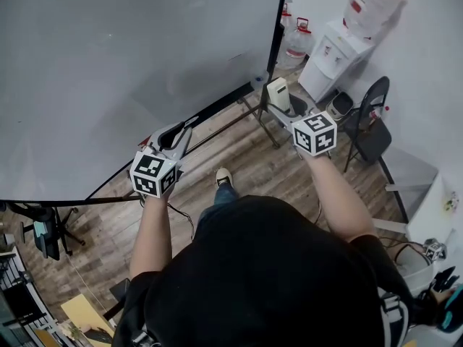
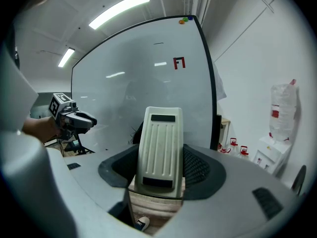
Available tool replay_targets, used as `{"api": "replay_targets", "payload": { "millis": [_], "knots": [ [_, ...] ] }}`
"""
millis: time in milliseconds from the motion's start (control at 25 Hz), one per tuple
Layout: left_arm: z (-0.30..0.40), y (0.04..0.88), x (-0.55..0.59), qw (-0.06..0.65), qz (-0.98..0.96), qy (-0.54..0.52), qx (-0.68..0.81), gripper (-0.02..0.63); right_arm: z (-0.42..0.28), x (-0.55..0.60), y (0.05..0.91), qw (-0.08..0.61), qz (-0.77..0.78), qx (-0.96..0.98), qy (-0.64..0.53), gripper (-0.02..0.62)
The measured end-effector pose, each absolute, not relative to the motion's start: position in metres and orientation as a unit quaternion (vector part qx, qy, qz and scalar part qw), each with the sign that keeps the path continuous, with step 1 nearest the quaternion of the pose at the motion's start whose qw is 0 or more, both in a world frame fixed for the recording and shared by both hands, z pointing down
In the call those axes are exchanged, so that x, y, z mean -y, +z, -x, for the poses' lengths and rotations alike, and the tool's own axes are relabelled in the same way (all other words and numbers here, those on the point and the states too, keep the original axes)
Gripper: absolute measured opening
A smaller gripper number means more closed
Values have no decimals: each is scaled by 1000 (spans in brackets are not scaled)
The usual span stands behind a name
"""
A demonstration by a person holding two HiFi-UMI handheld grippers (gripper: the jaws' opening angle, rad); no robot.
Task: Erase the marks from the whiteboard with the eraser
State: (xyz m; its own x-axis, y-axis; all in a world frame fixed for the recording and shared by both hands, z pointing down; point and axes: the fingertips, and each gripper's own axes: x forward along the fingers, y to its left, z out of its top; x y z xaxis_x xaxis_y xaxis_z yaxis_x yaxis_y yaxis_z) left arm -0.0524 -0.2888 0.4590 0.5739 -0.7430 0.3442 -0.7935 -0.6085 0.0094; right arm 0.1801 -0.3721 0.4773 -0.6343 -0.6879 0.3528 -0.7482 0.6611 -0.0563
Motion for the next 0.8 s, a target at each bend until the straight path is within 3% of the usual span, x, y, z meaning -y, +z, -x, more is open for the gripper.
{"api": "replay_targets", "payload": {
  "millis": [800],
  "knots": [
    [72, 476, 323, 97, -887, 166, 421, 80, -158, 436, 530, 210, -399, 886, 111, 252]
  ]
}}
